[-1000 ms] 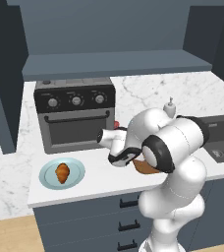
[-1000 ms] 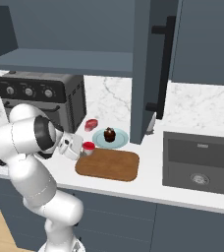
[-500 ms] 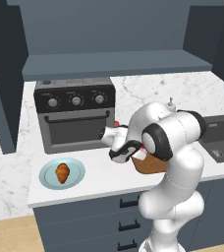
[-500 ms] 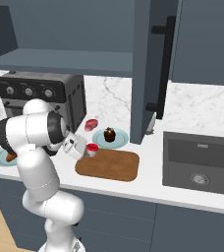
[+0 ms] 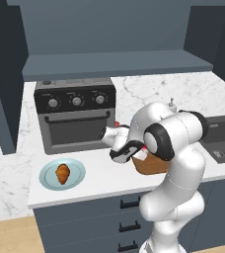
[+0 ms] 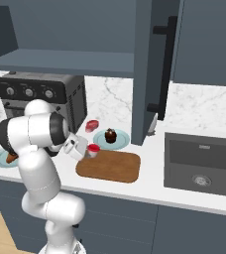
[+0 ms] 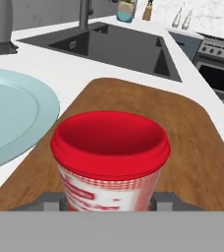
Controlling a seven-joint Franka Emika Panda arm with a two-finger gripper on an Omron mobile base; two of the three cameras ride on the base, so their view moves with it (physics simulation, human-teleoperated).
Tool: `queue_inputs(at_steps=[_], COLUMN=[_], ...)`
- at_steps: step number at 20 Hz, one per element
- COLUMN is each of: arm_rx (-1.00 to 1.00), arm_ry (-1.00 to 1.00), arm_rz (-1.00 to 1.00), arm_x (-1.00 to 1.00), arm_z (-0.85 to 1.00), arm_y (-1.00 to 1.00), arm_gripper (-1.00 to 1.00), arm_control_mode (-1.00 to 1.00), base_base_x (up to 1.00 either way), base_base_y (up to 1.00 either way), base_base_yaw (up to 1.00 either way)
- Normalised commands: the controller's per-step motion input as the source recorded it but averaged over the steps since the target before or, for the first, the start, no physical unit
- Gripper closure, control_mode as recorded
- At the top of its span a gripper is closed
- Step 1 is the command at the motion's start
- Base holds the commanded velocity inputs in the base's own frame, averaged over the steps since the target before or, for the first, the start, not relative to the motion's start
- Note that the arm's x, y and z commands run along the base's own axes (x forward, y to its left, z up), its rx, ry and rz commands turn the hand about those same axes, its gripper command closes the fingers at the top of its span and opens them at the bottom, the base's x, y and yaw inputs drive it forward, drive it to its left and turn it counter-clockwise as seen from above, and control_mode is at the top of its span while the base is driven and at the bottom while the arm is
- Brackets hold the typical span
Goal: From the different types of pastries on the counter, select a croissant and place it on the cutting board. Then retrieve a jar of jam from the cabinet and place it alongside the croissant on the cutting board.
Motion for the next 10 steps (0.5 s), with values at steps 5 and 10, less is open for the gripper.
queue_inputs(at_steps=[5, 10], arm_rx=[0.00, 0.00], arm_ry=[-0.04, -0.01], arm_rz=[0.00, 0.00], arm_x=[0.00, 0.00], arm_z=[-0.19, -0.28], arm_y=[0.00, 0.00], arm_gripper=[1.00, -1.00], arm_control_mode=[-1.00, -1.00], base_base_x=[0.00, 0.00], base_base_y=[0.00, 0.00], base_base_yaw=[0.00, 0.00])
